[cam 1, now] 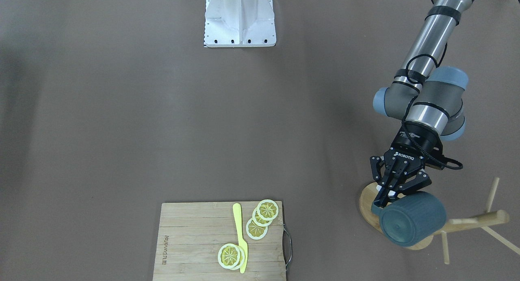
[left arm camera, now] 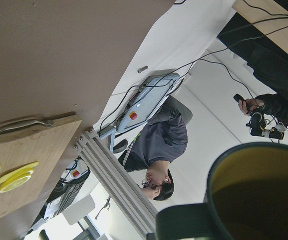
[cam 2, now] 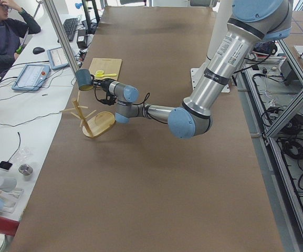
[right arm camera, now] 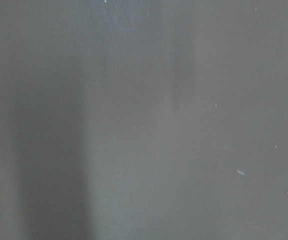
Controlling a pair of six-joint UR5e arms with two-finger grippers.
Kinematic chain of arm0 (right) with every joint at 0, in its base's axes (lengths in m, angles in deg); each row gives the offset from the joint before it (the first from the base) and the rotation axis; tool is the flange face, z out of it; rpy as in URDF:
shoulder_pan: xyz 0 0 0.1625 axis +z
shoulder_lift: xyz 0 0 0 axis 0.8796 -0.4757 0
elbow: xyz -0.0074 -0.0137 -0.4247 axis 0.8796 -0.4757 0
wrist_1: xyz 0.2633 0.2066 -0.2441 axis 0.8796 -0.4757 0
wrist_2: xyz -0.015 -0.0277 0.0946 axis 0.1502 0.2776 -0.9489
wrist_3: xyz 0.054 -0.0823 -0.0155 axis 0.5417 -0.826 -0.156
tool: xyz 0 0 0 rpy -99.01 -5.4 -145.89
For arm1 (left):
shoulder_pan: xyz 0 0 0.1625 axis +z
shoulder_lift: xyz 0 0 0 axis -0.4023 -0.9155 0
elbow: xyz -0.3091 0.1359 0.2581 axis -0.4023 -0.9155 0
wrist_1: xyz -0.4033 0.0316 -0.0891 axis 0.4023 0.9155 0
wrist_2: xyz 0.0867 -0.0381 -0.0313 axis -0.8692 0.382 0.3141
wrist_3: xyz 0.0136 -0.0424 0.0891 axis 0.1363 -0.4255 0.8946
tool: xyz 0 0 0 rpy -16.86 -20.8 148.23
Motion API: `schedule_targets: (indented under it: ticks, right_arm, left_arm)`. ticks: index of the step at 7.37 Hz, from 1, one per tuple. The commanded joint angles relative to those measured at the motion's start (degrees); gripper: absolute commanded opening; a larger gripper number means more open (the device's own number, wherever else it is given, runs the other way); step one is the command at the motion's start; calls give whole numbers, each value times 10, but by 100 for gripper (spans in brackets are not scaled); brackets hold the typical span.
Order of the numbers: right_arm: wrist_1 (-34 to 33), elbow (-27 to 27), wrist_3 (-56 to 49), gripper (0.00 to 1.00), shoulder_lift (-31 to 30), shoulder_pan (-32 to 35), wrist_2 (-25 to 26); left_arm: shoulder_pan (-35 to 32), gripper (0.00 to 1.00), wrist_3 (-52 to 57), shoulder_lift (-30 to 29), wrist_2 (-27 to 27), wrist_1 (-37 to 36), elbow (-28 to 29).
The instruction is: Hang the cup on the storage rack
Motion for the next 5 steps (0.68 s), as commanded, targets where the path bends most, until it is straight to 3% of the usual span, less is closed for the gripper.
schedule_targets:
  ticks: [1,3,5]
  right_arm:
    - [0,1,0,100,0,0,0]
    - [0,2,0,100,0,0,0]
    - [0,2,0,100,1,0,0]
  left_arm:
    - [-10,0,-1,0,1,19,8]
    - [-12,0,1,1,3,76,53]
    - [-18,0,2,2,5,80,55]
